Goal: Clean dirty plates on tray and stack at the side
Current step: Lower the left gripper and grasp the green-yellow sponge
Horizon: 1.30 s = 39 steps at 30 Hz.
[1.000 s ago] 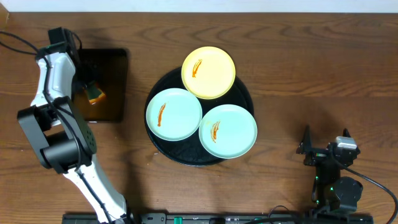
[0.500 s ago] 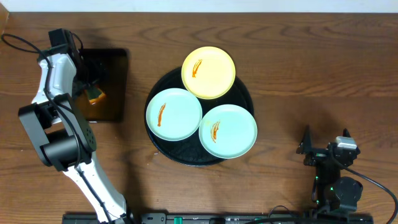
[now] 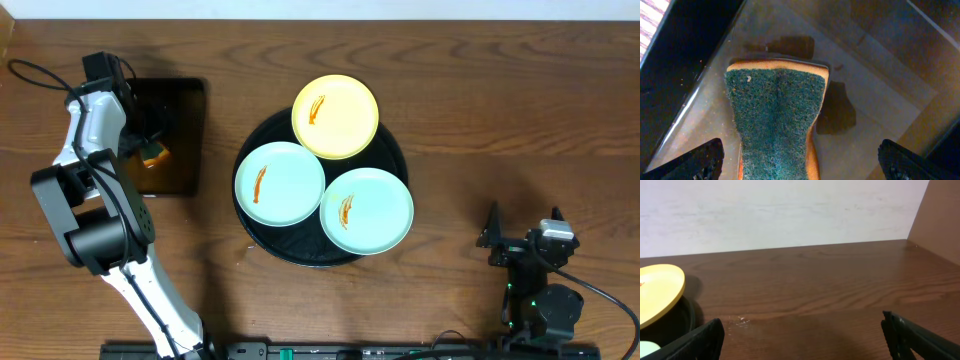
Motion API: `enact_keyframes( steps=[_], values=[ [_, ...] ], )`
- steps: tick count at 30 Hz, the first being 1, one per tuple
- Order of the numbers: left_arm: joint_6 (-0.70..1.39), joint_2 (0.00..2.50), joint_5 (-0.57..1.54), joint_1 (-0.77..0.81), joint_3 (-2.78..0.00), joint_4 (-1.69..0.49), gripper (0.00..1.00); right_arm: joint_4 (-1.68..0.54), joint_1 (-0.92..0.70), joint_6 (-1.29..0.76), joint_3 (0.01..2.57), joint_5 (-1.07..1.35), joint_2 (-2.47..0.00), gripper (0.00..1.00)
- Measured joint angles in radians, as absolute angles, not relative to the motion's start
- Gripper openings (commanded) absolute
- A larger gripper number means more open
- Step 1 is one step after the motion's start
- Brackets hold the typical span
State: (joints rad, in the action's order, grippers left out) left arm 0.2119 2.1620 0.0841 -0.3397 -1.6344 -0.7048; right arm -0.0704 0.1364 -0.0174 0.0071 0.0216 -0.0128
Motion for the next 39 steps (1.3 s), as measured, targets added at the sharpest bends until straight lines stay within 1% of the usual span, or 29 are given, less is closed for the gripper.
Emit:
enact_keyframes(
  steps=[5,6,9,10,15,17,19,20,21,22,24,26,28,29,31,32,37,39],
  values=[
    [0.212,2.162,0.084,-0.340,-1.583,-0.692,0.99,-0.070,0.136,-0.017,0.007,0.022,-0.013,0.99],
    [0.212,2.162,0.084,-0.340,-1.572,-0.688,0.98,-0.070,0.136,-0.017,0.007,0.022,-0.013,0.99],
    [0.208,2.162,0.080,-0.340,-1.563,-0.675,0.89,-0.070,0.136,-0.017,0.007,0.022,-0.013,0.99],
    [0.211,2.162,0.079,-0.340,-1.563,-0.672,0.87,-0.070,0.136,-0.017,0.007,0.022,-0.013,0.99],
    [0.206,2.162,0.080,-0.340,-1.563,-0.661,0.86,-0.070,0.136,-0.017,0.007,0.022,-0.013,0.99],
    [0.208,2.162,0.080,-0.340,-1.563,-0.659,0.79,-0.070,0.136,-0.017,0.007,0.022,-0.013,0.99],
    [0.210,2.162,0.080,-0.340,-1.563,-0.655,0.69,-0.070,0.136,-0.017,0.007,0.022,-0.013,0.99],
    [0.210,2.162,0.080,-0.340,-1.563,-0.653,0.61,-0.070,0.136,-0.017,0.007,0.022,-0.013,0.99],
    [0.210,2.162,0.080,-0.340,-1.563,-0.653,0.55,-0.070,0.136,-0.017,0.007,0.022,-0.013,0.99],
    [0.212,2.162,0.080,-0.340,-1.562,-0.652,0.47,-0.070,0.136,-0.017,0.007,0.022,-0.013,0.99],
    [0.214,2.162,0.081,-0.340,-1.562,-0.649,0.29,-0.070,0.136,-0.017,0.007,0.022,-0.013,0.99],
    [0.208,2.162,0.080,-0.340,-1.562,-0.649,0.20,-0.070,0.136,-0.017,0.007,0.022,-0.013,0.99],
    [0.208,2.162,0.080,-0.340,-1.562,-0.648,0.19,-0.070,0.136,-0.017,0.007,0.022,-0.013,0.99],
    [0.206,2.162,0.080,-0.340,-1.562,-0.648,0.15,-0.070,0.136,-0.017,0.007,0.022,-0.013,0.99],
    [0.208,2.162,0.080,-0.340,-1.562,-0.648,0.11,-0.070,0.136,-0.017,0.007,0.022,-0.013,0.99],
    [0.207,2.162,0.080,-0.340,-1.562,-0.649,0.08,-0.070,0.136,-0.017,0.007,0.022,-0.013,0.99],
    [0.206,2.129,0.089,-0.340,-1.555,-0.662,0.08,-0.070,0.136,-0.017,0.007,0.022,-0.013,0.99],
    [0.205,2.094,0.099,-0.340,-1.552,-0.676,0.13,-0.070,0.136,-0.017,0.007,0.022,-0.013,0.99]
  ],
)
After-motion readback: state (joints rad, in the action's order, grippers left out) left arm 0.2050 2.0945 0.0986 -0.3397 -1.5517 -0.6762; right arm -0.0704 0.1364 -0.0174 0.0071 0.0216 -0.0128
